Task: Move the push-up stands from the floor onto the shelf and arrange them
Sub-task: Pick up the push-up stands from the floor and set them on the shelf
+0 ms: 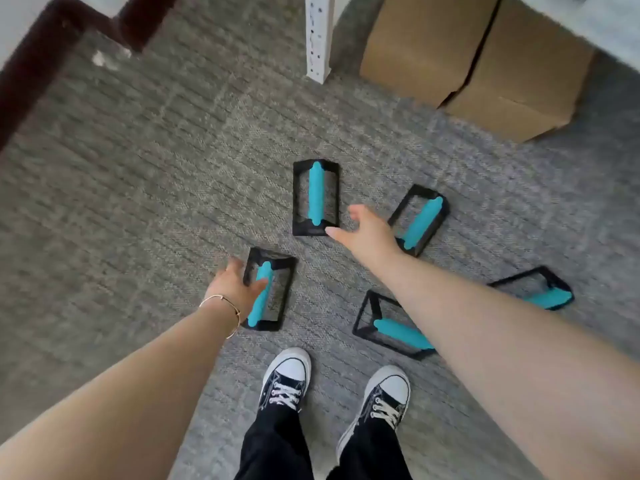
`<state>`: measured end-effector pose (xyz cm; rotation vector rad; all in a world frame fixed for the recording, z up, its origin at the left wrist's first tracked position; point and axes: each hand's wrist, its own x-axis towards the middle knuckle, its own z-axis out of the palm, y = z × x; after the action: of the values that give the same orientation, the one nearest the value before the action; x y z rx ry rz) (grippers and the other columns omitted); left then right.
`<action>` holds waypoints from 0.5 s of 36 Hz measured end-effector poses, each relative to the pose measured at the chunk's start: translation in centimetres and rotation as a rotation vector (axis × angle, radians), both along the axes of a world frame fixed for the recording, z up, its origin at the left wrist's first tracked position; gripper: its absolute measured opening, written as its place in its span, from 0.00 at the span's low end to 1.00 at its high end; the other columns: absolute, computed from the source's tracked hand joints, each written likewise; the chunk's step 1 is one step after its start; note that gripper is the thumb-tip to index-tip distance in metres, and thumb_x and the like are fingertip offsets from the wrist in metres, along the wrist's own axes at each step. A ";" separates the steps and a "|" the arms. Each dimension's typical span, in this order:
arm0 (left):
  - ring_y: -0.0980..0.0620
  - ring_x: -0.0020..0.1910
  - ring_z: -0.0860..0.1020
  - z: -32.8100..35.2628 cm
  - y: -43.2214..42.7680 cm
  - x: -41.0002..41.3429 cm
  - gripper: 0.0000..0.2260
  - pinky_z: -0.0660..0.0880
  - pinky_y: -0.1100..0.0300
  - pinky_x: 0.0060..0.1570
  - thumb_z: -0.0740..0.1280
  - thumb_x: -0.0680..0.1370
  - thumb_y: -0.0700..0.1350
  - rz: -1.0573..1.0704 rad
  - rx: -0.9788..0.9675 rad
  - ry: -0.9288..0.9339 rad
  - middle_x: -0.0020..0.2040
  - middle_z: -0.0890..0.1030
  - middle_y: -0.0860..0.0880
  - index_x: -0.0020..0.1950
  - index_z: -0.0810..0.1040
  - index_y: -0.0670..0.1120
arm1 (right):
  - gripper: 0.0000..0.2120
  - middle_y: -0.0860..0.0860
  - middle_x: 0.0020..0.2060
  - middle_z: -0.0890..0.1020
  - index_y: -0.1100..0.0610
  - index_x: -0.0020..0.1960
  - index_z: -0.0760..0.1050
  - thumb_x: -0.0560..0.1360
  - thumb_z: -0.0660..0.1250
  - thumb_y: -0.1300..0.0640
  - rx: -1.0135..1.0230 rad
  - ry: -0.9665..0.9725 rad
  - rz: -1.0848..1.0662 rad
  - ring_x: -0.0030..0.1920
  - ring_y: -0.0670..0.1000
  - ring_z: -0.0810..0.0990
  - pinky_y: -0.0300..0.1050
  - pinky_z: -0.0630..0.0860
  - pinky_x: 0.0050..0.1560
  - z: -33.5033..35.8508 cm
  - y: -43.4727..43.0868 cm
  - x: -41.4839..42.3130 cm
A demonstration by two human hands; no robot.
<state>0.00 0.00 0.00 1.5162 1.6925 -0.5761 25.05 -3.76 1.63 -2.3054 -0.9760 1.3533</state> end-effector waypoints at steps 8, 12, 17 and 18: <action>0.41 0.62 0.76 -8.5 -1.8 -1.2 0.30 0.73 0.48 0.62 0.67 0.76 0.58 0.097 -0.025 -0.027 0.66 0.76 0.42 0.72 0.67 0.45 | 0.33 0.53 0.67 0.75 0.54 0.72 0.68 0.72 0.71 0.42 -0.012 -0.073 -0.052 0.65 0.55 0.75 0.48 0.71 0.62 -8.9 2.5 -1.0; 0.41 0.60 0.77 -10.4 -2.5 -1.6 0.25 0.73 0.51 0.61 0.66 0.78 0.54 0.194 -0.026 -0.074 0.64 0.78 0.44 0.72 0.68 0.44 | 0.33 0.54 0.64 0.77 0.53 0.71 0.69 0.71 0.71 0.40 -0.013 -0.028 -0.105 0.54 0.59 0.82 0.58 0.78 0.56 -11.8 3.7 -2.1; 0.42 0.57 0.79 -11.7 -2.9 -2.6 0.22 0.75 0.51 0.58 0.66 0.78 0.54 0.262 -0.007 -0.088 0.60 0.81 0.44 0.68 0.74 0.45 | 0.22 0.54 0.49 0.81 0.55 0.57 0.74 0.71 0.71 0.42 -0.060 0.078 -0.189 0.42 0.58 0.85 0.58 0.84 0.38 -14.2 4.7 -3.3; 0.42 0.56 0.79 -11.7 -3.0 -2.7 0.21 0.75 0.53 0.56 0.66 0.78 0.54 0.265 -0.018 -0.086 0.60 0.81 0.44 0.67 0.74 0.45 | 0.20 0.54 0.48 0.81 0.56 0.56 0.74 0.73 0.71 0.44 -0.079 0.107 -0.205 0.43 0.57 0.85 0.57 0.84 0.38 -14.3 5.0 -3.5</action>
<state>-2.72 -2.96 -11.73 1.2588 1.7791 -0.3791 21.57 1.21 -12.68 -2.2904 -0.6452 1.4346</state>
